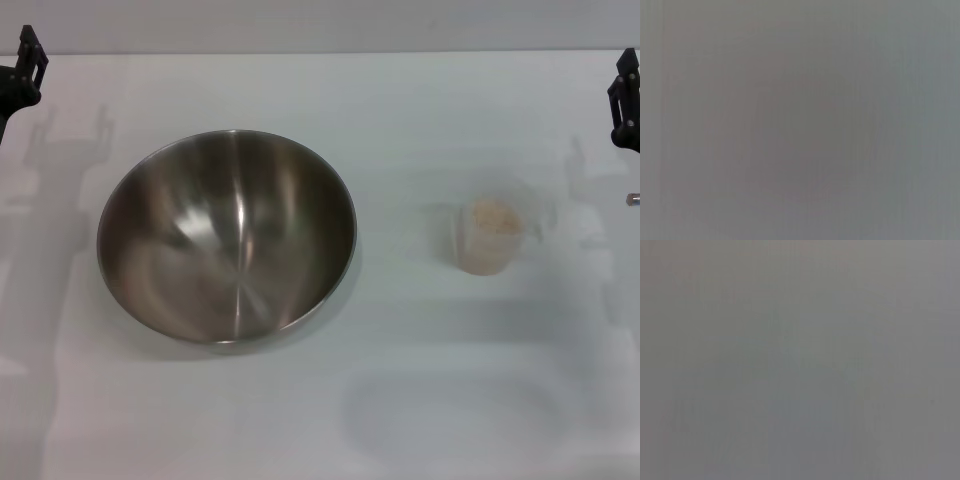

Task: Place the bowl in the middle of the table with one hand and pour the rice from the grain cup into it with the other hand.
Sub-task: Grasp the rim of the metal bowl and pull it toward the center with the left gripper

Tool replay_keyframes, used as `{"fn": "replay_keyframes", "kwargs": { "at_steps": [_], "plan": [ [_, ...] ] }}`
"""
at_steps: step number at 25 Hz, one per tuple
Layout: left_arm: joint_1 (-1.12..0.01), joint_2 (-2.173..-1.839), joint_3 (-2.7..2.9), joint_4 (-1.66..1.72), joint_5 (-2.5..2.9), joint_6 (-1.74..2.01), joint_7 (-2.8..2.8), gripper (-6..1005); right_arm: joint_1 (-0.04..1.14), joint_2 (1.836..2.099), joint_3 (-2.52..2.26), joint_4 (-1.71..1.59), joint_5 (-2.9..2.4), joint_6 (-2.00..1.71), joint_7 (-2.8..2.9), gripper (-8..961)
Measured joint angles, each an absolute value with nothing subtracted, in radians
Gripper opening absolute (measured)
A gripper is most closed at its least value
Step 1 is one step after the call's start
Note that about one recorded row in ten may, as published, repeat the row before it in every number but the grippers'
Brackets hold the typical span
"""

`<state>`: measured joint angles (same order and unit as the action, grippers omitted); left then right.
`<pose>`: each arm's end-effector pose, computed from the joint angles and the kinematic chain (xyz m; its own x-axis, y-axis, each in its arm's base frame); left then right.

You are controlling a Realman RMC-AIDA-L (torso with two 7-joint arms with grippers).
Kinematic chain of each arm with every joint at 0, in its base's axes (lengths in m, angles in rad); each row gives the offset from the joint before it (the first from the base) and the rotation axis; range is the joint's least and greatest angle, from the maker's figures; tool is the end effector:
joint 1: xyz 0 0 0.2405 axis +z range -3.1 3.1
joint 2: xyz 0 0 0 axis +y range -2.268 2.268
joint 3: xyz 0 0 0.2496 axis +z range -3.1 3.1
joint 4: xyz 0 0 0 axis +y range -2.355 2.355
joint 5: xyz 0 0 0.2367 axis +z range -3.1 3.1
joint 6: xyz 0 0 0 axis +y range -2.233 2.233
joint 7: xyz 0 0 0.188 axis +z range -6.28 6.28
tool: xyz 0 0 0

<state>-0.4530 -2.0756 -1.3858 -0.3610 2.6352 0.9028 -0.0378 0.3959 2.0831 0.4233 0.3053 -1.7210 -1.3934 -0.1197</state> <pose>-0.3202 0.4388 0.0041 0.7156 -0.0482 0.6969 0.6973 -0.0107 -0.7167 0.3093 0.3580 -0.0239 0.7211 0.2174 -0.6578 -0.6711 -0.0167 -0.7412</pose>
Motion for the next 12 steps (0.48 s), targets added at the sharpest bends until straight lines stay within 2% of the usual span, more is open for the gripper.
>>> {"fn": "replay_keyframes", "kwargs": {
  "at_steps": [12],
  "plan": [
    [-0.444,-2.077,-1.406,-0.358,2.620,0.931,-0.038,670,0.396,2.084,0.423,0.305,-1.721,-1.392,-0.120,500]
  ]
}}
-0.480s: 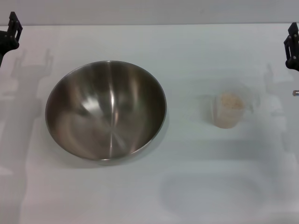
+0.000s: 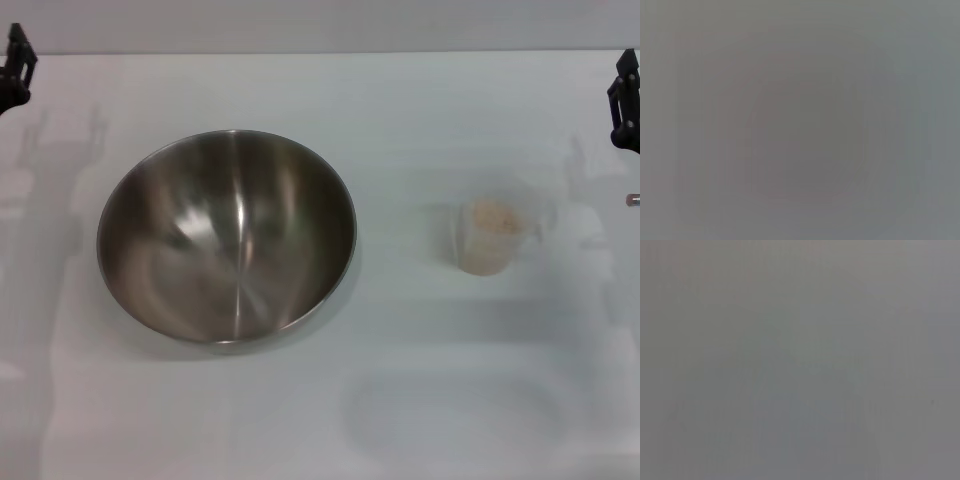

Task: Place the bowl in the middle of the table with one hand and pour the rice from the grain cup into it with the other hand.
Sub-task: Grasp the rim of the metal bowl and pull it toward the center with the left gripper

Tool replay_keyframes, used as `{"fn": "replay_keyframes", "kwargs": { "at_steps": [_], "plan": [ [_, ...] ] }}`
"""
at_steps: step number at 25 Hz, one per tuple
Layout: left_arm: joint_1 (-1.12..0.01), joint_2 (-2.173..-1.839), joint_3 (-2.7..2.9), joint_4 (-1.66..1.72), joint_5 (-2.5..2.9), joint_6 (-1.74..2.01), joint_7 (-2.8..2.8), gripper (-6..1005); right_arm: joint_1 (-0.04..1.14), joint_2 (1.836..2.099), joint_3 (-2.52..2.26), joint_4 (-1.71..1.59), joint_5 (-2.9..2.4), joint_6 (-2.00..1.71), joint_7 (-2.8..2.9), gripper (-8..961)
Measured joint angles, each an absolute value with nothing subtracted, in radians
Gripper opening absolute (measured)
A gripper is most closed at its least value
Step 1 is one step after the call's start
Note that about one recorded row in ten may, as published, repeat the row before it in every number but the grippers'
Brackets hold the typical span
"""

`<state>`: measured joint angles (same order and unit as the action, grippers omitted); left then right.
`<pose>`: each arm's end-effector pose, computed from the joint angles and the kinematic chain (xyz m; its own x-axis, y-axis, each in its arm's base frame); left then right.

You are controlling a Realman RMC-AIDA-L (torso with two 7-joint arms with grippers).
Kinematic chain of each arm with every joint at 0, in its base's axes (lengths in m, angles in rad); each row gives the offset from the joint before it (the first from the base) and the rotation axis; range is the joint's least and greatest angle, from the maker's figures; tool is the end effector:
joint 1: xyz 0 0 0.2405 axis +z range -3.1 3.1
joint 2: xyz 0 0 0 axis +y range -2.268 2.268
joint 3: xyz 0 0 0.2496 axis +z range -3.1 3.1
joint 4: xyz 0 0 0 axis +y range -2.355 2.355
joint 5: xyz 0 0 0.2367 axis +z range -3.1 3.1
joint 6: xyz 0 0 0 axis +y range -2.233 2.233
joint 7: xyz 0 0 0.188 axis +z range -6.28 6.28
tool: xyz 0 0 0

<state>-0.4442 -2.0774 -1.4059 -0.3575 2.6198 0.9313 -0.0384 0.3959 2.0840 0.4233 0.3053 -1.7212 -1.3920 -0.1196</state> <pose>-0.3249 0.4355 0.0128 0.7032 -0.0716 0.7074 0.7103 0.0248 -0.7035 0.3092 0.3579 -0.0245 0.7207 0.2158 -0.6588 -0.6717 -0.0173 -0.7406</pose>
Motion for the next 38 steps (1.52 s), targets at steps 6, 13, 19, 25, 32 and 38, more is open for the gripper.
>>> {"fn": "replay_keyframes", "kwargs": {
  "at_steps": [6,13,19,25,32,38],
  "plan": [
    [-0.439,-2.072,-1.410,-0.372,2.598,0.933,-0.056,671,0.396,2.085,0.423,0.305,-1.721,-1.391,-0.120,501],
    [-0.463,-2.055,-1.419,-0.420,2.621,0.799,-0.006,671,0.396,2.085,0.423,0.306,-1.722,-1.391,-0.120,501],
    [-0.432,-2.013,-1.477,-0.679,2.624,0.515,0.048,665,0.398,2.084,0.423,0.305,-1.723,-1.391,-0.120,501],
    [-0.391,-1.988,-1.620,-1.066,2.685,-0.040,0.062,665,0.398,2.084,0.427,0.305,-1.723,-1.391,-0.120,499],
    [-0.350,-2.042,-1.786,-1.375,2.681,-0.536,0.171,666,0.401,2.083,0.426,0.305,-1.723,-1.396,-0.120,500],
    [-0.330,-2.060,-1.847,-1.543,2.664,-0.949,0.215,666,0.412,2.083,0.423,0.304,-1.723,-1.400,-0.120,500]
  ]
}}
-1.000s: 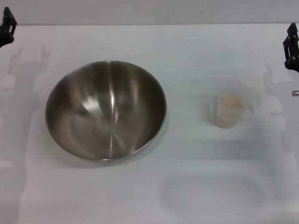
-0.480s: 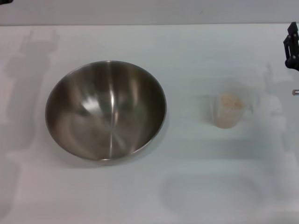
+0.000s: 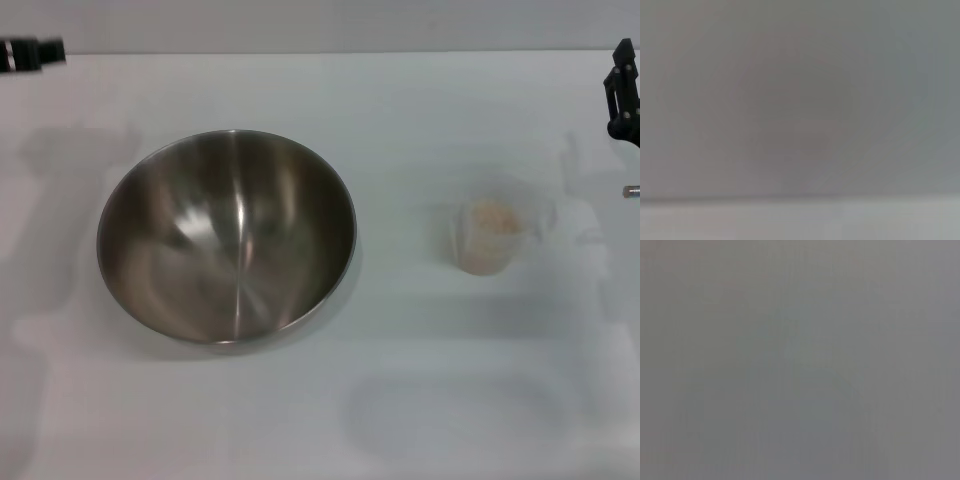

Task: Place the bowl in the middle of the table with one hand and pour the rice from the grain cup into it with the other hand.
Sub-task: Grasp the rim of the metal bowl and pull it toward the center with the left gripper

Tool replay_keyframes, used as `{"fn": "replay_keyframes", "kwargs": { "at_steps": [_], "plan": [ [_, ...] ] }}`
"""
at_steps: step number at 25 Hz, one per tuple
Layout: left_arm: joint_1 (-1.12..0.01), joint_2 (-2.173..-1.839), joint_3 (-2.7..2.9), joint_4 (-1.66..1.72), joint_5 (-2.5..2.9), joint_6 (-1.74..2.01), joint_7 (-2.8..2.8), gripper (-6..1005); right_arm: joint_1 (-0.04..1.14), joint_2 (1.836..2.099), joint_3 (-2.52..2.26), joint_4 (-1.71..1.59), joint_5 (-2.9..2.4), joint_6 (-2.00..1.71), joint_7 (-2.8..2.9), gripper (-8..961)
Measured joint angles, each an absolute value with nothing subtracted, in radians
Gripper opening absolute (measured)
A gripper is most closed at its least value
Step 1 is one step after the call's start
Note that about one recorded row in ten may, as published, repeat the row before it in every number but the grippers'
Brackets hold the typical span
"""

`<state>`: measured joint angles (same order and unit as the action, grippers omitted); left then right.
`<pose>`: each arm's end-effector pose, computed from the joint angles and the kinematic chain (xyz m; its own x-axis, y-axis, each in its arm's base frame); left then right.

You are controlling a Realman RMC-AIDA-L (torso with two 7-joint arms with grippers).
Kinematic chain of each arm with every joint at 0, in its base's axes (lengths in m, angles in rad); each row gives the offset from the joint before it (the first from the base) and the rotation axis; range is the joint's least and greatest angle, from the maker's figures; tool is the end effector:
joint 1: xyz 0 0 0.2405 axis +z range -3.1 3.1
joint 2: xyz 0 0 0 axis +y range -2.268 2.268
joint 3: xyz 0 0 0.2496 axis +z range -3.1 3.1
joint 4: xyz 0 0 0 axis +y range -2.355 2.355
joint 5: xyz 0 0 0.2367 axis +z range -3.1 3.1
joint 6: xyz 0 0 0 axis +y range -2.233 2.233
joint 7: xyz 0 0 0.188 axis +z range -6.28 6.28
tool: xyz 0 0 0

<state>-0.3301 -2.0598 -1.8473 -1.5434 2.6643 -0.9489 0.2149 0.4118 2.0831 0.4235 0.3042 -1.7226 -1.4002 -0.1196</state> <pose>-0.2282 0.4466 0.0780 0.6029 0.5967 0.5297 0.7325 -0.1509 -0.6638 0.3028 0.3625 -0.0229 0.7171 0.2355 -0.6560 -0.6698 -0.0274 -0.7420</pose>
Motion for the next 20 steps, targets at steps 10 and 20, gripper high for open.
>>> {"fn": "replay_keyframes", "kwargs": {
  "at_steps": [10,20],
  "plan": [
    [-0.268,-2.061,-1.842,-1.754,2.628,-1.170,0.228,666,0.421,2.083,0.423,0.304,-1.723,-1.422,-0.120,499],
    [-0.316,-2.066,-1.788,-1.764,2.627,-1.357,0.200,665,0.412,2.084,0.422,0.312,-1.732,-1.508,-0.141,499]
  ]
}}
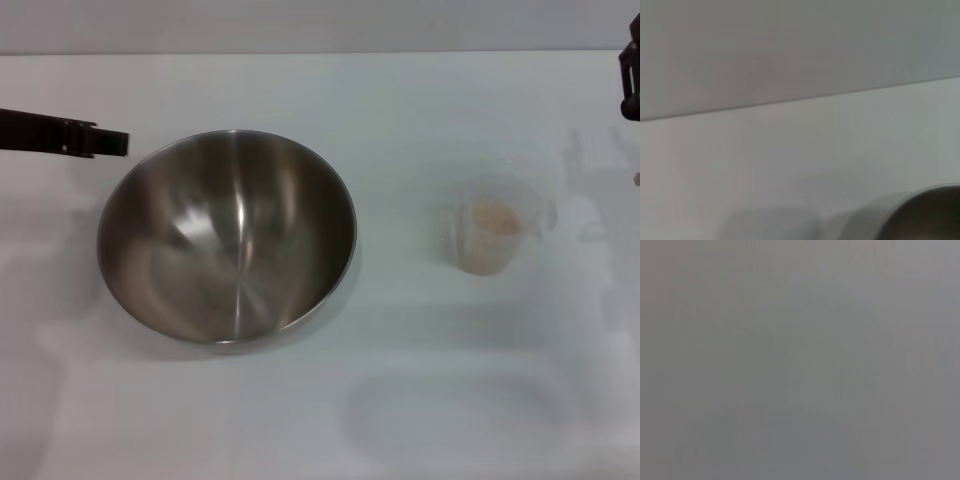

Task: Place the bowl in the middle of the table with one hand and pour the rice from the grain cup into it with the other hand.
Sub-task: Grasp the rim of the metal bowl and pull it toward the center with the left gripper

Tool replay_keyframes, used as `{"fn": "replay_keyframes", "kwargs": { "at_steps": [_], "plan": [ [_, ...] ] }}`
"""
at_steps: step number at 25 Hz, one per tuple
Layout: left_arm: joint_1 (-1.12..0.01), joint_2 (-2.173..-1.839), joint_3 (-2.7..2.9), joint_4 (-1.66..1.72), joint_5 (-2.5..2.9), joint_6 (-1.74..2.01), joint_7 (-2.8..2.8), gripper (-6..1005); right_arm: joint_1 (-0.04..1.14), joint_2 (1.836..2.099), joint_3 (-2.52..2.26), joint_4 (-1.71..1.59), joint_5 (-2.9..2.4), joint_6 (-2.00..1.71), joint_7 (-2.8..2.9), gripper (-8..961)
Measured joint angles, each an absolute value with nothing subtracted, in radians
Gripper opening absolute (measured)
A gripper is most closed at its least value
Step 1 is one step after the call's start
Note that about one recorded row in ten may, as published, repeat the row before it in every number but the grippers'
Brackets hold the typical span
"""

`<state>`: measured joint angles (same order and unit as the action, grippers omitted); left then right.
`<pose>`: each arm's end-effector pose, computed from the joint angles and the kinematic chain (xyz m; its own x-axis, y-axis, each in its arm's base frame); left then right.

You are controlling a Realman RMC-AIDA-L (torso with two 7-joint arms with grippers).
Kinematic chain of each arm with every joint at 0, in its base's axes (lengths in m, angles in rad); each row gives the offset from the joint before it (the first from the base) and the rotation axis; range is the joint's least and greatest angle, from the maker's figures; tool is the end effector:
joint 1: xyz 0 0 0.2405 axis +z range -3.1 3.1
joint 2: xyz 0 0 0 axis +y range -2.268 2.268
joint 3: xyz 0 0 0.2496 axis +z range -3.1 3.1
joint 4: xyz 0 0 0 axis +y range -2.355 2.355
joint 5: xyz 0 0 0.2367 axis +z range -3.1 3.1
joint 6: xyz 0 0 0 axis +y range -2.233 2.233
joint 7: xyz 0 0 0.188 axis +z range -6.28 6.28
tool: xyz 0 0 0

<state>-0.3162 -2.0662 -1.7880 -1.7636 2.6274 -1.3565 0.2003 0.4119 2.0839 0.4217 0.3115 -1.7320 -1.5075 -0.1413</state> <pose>-0.1874 0.3923 0.0521 0.6014 0.7299 0.3248 0.7214 -0.3215 -0.6133 0.2870 0.3566 -0.0110 0.7020 0.3396 -0.6260 -0.6597 -0.0211 -0.7512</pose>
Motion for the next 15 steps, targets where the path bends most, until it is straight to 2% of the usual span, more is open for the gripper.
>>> {"fn": "replay_keyframes", "kwargs": {
  "at_steps": [15],
  "plan": [
    [-0.335,-2.063,-1.747,-1.688,2.642,-1.360,0.178,666,0.409,2.084,0.428,0.326,-1.730,-1.504,-0.195,499]
  ]
}}
